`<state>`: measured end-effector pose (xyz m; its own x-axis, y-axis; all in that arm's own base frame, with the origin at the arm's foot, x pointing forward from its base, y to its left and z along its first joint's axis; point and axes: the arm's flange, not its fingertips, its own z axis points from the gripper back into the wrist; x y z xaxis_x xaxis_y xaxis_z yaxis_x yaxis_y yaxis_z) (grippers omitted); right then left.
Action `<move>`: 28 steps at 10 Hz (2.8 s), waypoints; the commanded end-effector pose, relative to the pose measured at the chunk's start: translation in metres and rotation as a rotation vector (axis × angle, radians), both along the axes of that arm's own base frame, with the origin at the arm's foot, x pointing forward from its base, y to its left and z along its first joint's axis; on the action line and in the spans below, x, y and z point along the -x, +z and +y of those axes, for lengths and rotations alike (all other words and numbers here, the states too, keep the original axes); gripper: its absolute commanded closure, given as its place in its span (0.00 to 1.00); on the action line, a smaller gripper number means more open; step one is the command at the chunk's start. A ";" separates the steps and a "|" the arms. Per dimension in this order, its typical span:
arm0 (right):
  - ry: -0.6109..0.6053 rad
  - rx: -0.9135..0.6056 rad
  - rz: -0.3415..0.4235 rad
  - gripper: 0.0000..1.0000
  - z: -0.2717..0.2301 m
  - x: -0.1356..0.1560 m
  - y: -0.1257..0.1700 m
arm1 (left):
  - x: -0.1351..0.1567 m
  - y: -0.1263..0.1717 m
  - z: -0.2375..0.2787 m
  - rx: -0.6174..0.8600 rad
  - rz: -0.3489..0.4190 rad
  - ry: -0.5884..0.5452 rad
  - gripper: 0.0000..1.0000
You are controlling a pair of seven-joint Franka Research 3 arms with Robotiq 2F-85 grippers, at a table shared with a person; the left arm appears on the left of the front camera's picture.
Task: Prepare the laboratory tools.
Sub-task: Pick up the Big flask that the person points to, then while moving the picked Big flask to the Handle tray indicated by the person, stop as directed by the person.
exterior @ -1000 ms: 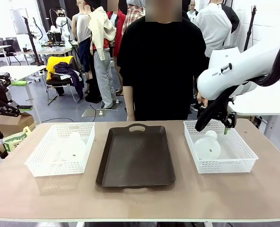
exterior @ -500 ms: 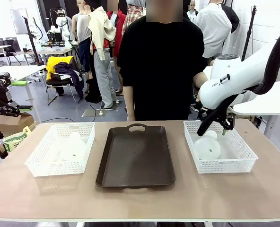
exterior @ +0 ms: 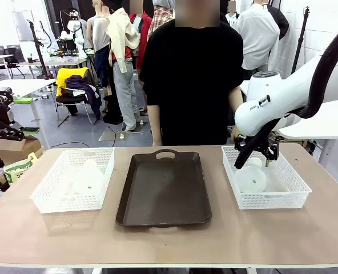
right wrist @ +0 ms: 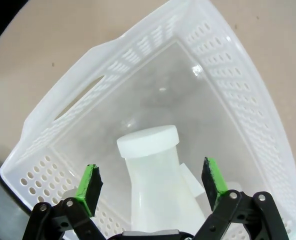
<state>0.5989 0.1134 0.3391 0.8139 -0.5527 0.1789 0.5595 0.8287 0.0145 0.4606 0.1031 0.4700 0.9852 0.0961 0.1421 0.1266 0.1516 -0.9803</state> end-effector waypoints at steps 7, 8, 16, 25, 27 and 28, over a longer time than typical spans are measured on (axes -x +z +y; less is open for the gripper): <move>-0.028 0.043 0.062 0.00 0.004 -0.016 -0.019 | 0.001 0.002 0.001 0.001 -0.004 0.002 0.00; -0.032 0.037 0.073 0.00 0.002 -0.016 -0.022 | 0.001 0.002 0.001 0.001 -0.004 0.002 0.00; -0.036 0.016 0.101 1.00 -0.003 -0.015 -0.027 | 0.001 0.002 0.001 0.001 -0.004 0.002 0.00; -0.024 0.026 0.086 1.00 -0.005 -0.009 -0.027 | 0.001 0.002 0.001 0.001 -0.004 0.002 0.00; -0.024 0.026 0.086 1.00 -0.005 -0.009 -0.027 | 0.001 0.002 0.001 0.001 -0.004 0.002 0.00; -0.024 0.026 0.086 1.00 -0.005 -0.009 -0.027 | 0.001 0.002 0.001 0.001 -0.004 0.002 0.00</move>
<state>0.6082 0.1074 0.3125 0.8129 -0.5692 0.1231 0.5783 0.8139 -0.0554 0.4606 0.1031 0.4700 0.9852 0.0962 0.1421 0.1266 0.1517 -0.9803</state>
